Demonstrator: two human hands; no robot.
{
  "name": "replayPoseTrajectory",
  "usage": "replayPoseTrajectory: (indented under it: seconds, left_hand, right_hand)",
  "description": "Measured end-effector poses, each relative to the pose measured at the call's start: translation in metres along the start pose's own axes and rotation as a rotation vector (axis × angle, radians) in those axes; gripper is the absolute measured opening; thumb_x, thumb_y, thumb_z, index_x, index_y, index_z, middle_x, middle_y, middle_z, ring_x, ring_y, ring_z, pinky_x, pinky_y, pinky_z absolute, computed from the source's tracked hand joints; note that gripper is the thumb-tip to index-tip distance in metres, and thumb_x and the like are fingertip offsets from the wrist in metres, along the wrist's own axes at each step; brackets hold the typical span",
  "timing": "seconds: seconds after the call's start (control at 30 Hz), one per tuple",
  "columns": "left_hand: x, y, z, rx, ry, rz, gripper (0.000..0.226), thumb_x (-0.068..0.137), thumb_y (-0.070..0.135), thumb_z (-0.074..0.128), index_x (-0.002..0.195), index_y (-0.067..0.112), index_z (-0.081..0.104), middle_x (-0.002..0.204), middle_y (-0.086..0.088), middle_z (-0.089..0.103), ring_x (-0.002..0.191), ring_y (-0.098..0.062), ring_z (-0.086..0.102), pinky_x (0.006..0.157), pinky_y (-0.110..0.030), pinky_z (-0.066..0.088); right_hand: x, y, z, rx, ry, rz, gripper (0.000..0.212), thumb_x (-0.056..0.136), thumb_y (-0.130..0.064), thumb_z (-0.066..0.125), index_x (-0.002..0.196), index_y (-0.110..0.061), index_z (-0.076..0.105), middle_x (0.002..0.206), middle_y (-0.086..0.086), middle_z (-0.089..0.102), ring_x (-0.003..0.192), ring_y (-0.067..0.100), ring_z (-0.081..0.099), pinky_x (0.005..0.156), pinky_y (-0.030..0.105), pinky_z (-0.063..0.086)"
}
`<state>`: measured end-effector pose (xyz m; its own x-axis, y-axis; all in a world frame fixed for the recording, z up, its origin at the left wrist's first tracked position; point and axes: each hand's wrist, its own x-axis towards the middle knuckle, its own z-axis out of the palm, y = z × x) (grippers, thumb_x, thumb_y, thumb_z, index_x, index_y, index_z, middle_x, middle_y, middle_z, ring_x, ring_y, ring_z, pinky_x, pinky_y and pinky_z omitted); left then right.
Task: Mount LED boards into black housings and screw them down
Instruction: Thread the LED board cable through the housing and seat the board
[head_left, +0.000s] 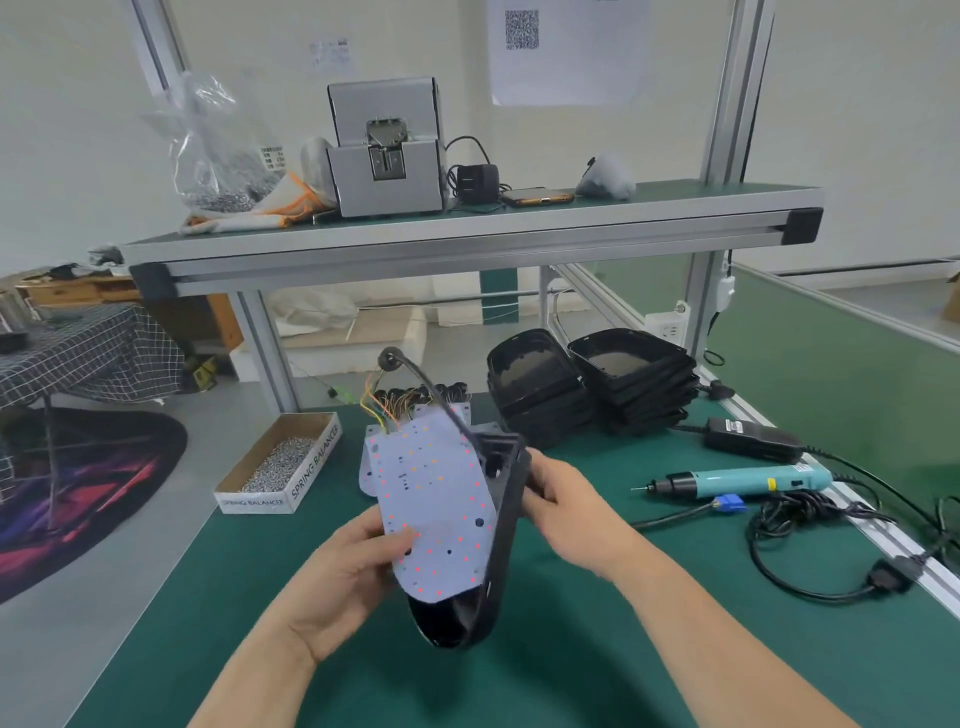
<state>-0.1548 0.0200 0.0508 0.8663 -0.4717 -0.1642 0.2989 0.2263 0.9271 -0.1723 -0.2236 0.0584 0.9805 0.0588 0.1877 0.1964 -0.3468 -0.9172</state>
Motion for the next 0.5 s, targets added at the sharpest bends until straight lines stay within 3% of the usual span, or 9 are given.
replayPoseTrajectory:
  seconds: [0.07, 0.17, 0.23, 0.3, 0.37, 0.5]
  left_hand:
    - [-0.001, 0.008, -0.003, 0.092, -0.041, -0.049, 0.042, 0.069, 0.003, 0.073, 0.111, 0.002, 0.074, 0.125, -0.026, 0.066, 0.108, -0.035, 0.066, 0.098, -0.045, 0.048]
    - [-0.001, 0.008, 0.007, 0.026, -0.083, -0.070, 0.047, 0.064, 0.006, 0.074, 0.110, -0.003, 0.073, 0.120, -0.027, 0.068, 0.101, -0.035, 0.070, 0.086, -0.038, 0.058]
    - [0.001, 0.003, 0.015, -0.097, -0.042, -0.020, 0.047, 0.067, -0.005, 0.069, 0.114, -0.003, 0.071, 0.121, -0.027, 0.067, 0.101, -0.036, 0.071, 0.084, -0.041, 0.060]
    - [0.005, 0.001, 0.019, -0.243, 0.031, 0.056, 0.048, 0.070, -0.004, 0.064, 0.117, -0.003, 0.069, 0.123, -0.026, 0.067, 0.102, -0.036, 0.071, 0.086, -0.045, 0.060]
    - [0.005, 0.004, 0.018, -0.304, 0.082, 0.129, 0.040, 0.074, 0.000, 0.058, 0.109, 0.003, 0.075, 0.121, -0.020, 0.070, 0.104, -0.033, 0.071, 0.084, -0.044, 0.061]
    - [0.004, 0.007, 0.008, -0.231, 0.119, 0.216, 0.039, 0.067, 0.000, 0.053, 0.093, 0.009, 0.081, 0.111, -0.016, 0.074, 0.094, -0.030, 0.074, 0.070, -0.036, 0.062]
  right_hand:
    - [-0.002, 0.006, -0.001, 0.025, -0.083, -0.006, 0.020, 0.099, -0.003, 0.051, 0.113, -0.009, 0.065, 0.117, 0.016, 0.070, 0.116, 0.044, 0.058, 0.103, 0.060, 0.044]
    - [-0.005, 0.005, 0.003, 0.108, -0.081, -0.036, 0.025, 0.092, -0.009, 0.057, 0.111, -0.017, 0.069, 0.120, 0.000, 0.073, 0.120, 0.023, 0.064, 0.104, 0.043, 0.050]
    - [-0.003, 0.009, 0.007, 0.089, -0.014, -0.034, 0.021, 0.093, -0.006, 0.058, 0.110, -0.016, 0.067, 0.115, 0.013, 0.071, 0.107, 0.027, 0.067, 0.099, 0.049, 0.051]
    - [-0.002, 0.017, 0.007, -0.105, 0.037, -0.054, 0.010, 0.099, -0.008, 0.054, 0.104, -0.013, 0.061, 0.100, 0.022, 0.067, 0.083, 0.028, 0.059, 0.085, 0.052, 0.050]
    - [-0.002, 0.030, 0.003, -0.449, 0.069, -0.061, 0.013, 0.103, -0.014, 0.048, 0.092, -0.013, 0.055, 0.084, 0.011, 0.062, 0.075, 0.027, 0.053, 0.074, 0.047, 0.047]
    - [-0.007, 0.044, 0.006, -0.880, -0.043, 0.088, 0.023, 0.106, -0.019, 0.043, 0.103, -0.011, 0.064, 0.108, 0.005, 0.053, 0.098, 0.026, 0.051, 0.085, 0.037, 0.047]
